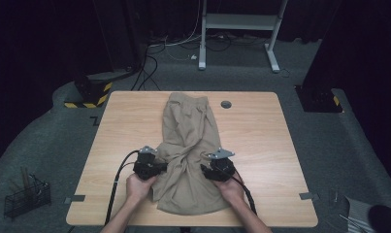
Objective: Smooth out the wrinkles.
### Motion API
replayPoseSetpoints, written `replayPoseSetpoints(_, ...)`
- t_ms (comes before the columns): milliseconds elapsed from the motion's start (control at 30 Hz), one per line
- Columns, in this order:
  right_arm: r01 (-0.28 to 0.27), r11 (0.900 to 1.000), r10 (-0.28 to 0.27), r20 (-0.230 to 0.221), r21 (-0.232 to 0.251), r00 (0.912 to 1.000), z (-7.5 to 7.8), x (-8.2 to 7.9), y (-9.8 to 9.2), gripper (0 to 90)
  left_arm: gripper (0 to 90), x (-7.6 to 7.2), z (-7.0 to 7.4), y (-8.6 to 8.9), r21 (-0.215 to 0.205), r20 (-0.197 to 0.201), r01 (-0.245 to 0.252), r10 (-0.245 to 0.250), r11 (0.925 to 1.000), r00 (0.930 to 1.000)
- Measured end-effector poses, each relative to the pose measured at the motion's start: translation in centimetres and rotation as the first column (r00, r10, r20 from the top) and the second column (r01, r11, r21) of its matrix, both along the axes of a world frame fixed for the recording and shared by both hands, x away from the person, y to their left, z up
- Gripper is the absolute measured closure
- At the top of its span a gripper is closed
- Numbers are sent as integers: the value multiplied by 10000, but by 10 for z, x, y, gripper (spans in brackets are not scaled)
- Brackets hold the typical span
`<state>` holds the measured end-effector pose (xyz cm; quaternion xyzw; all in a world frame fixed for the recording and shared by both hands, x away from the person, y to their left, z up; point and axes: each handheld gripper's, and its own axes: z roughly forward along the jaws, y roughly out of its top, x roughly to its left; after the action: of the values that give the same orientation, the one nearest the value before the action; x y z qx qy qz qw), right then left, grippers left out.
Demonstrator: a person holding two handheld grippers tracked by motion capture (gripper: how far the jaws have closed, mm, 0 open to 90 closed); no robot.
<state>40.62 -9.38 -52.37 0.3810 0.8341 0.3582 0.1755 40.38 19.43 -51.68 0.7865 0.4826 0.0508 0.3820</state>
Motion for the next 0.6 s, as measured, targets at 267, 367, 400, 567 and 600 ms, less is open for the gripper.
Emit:
replayPoseSetpoints(267,487,9988,-487,-19,-7,9988,0,24,6,426,863,21,6,-9,843,395,-5,-28,9964,9992)
replayPoseSetpoints(367,513,9987,-513,-24,-2,9987,0,21,4,427,772,10,16,-1,605,760,-163,116,9980,9970)
replayPoseSetpoints(400,479,9989,-479,5,-5,9989,0,21,4,427,739,6,22,2,546,1009,-266,210,9982,9947)
replayPoseSetpoints(567,469,9989,-469,25,-31,9989,0,19,3,427,527,-11,47,27,444,1896,-989,888,9941,9778)
replayPoseSetpoints(600,473,9989,-473,27,-33,9989,0,19,3,427,487,-13,49,33,511,1932,-1146,1028,9921,9758)
